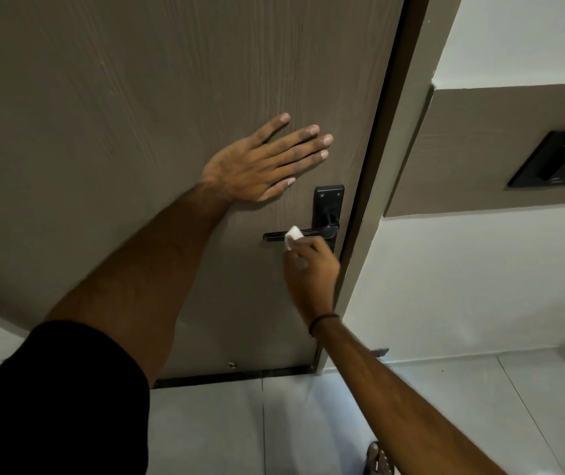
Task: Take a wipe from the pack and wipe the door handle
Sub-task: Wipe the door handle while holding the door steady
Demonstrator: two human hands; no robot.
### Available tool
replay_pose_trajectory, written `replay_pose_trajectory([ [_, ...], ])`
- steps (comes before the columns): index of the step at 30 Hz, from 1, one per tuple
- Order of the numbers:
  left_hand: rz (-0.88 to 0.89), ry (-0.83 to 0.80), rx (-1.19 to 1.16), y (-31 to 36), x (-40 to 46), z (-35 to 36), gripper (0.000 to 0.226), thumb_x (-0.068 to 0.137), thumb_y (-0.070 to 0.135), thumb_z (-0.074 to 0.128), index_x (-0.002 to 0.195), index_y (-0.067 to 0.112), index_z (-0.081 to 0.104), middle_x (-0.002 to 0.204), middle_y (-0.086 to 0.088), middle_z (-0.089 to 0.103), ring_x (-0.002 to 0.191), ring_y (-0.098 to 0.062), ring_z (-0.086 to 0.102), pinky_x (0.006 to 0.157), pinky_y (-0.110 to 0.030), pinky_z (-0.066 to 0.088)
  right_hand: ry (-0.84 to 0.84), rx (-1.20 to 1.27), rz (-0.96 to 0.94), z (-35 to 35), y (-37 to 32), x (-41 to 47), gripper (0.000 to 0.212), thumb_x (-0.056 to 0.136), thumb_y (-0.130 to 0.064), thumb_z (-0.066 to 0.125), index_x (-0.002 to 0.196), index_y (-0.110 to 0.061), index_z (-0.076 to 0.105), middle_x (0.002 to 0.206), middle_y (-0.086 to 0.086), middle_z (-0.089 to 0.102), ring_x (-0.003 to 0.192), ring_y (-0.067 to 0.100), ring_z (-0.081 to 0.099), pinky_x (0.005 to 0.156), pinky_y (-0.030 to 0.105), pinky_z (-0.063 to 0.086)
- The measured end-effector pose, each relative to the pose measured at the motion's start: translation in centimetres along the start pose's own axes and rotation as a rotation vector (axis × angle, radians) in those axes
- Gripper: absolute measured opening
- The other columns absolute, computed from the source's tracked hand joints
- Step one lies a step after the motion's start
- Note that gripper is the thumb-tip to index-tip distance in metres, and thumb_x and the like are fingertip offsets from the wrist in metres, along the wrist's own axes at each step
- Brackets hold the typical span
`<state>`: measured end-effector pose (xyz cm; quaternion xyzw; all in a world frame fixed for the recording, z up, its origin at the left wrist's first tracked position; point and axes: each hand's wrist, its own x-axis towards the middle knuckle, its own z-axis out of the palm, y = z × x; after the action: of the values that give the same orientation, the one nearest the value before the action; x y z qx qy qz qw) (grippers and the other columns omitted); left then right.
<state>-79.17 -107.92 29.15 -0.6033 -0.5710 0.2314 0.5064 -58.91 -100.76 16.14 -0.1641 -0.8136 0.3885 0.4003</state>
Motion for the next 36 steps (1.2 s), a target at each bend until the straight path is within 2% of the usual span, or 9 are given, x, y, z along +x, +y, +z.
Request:
replay_pose_trajectory([
  [3, 0.004, 0.015, 0.015, 0.0, 0.0, 0.0, 0.067, 0.111, 0.046, 0.024, 0.171, 0.017, 0.015, 0.178, -0.005, 0.016, 0.162, -0.023, 0.024, 0.128, -0.05, 0.011, 0.086, 0.027, 0.051, -1.9, 2.0, 0.1, 0.017, 0.079, 0.001, 0.078, 0.096, -0.002, 0.076, 0.095, 0.008, 0.071, 0.086, 0.012, 0.063, 0.08, 0.002, 0.048],
  [8, -0.01, 0.01, -0.001, 0.1, 0.0, 0.1, 0.068, 0.112, 0.046, 0.022, 0.172, 0.017, 0.011, 0.178, -0.005, 0.011, 0.163, -0.024, 0.02, 0.129, -0.05, 0.005, 0.009, 0.058, 0.008, 0.7, 0.7, 0.9, 0.013, 0.083, -0.002, 0.077, 0.096, -0.004, 0.077, 0.092, 0.008, 0.076, 0.084, 0.013, 0.07, 0.082, 0.021, 0.058],
  [11, -0.021, -0.002, -0.019, 0.1, 0.0, 0.3, 0.068, 0.112, 0.046, 0.02, 0.172, 0.017, 0.009, 0.179, -0.005, 0.008, 0.164, -0.023, 0.017, 0.129, -0.049, 0.002, -0.049, 0.077, -0.012, 2.8, -0.6, 0.7, 0.009, 0.086, -0.006, 0.074, 0.095, -0.008, 0.076, 0.091, 0.005, 0.077, 0.084, 0.012, 0.071, 0.082, 0.025, 0.059],
  [17, -0.013, 0.009, -0.009, 0.1, 0.0, 0.4, 0.068, 0.112, 0.047, 0.023, 0.172, 0.017, 0.012, 0.178, -0.004, 0.012, 0.163, -0.023, 0.021, 0.129, -0.048, 0.007, -0.128, 0.068, -0.018, 4.1, -1.4, 0.7, 0.012, 0.088, -0.01, 0.074, 0.1, -0.01, 0.076, 0.099, 0.006, 0.077, 0.091, 0.012, 0.072, 0.084, 0.026, 0.06],
  [22, -0.008, 0.005, 0.012, 0.1, -0.1, 0.2, 0.069, 0.111, 0.047, 0.022, 0.172, 0.017, 0.01, 0.179, -0.005, 0.008, 0.164, -0.023, 0.018, 0.129, -0.05, 0.008, -0.005, 0.061, -0.009, 1.3, 0.2, 1.4, 0.009, 0.088, -0.004, 0.072, 0.096, -0.005, 0.076, 0.091, 0.007, 0.075, 0.083, 0.004, 0.064, 0.082, 0.012, 0.053],
  [26, -0.004, 0.018, 0.035, 0.1, -0.1, 0.2, 0.069, 0.111, 0.046, 0.024, 0.172, 0.016, 0.011, 0.179, -0.006, 0.008, 0.164, -0.024, 0.019, 0.129, -0.05, 0.008, 0.06, 0.04, 0.021, -1.7, 2.9, 1.9, 0.009, 0.085, -0.002, 0.074, 0.094, -0.004, 0.077, 0.093, 0.008, 0.073, 0.084, 0.009, 0.065, 0.078, 0.018, 0.056],
  [31, -0.002, 0.008, 0.028, 0.0, -0.1, 0.2, 0.069, 0.111, 0.048, 0.025, 0.172, 0.017, 0.012, 0.179, -0.005, 0.01, 0.164, -0.023, 0.019, 0.129, -0.049, 0.009, 0.16, 0.083, 0.183, -2.6, 4.2, 2.4, 0.014, 0.084, -0.002, 0.076, 0.098, -0.006, 0.077, 0.096, 0.006, 0.074, 0.084, 0.01, 0.066, 0.076, 0.001, 0.05],
  [36, 0.007, 0.007, 0.033, 0.1, -0.1, 0.3, 0.069, 0.111, 0.048, 0.024, 0.172, 0.017, 0.012, 0.178, -0.005, 0.012, 0.163, -0.023, 0.022, 0.128, -0.049, 0.011, 0.263, 0.12, 0.242, -2.5, 4.2, 3.2, 0.018, 0.086, -0.001, 0.073, 0.103, -0.005, 0.076, 0.098, 0.004, 0.073, 0.088, 0.013, 0.068, 0.077, 0.0, 0.049],
])
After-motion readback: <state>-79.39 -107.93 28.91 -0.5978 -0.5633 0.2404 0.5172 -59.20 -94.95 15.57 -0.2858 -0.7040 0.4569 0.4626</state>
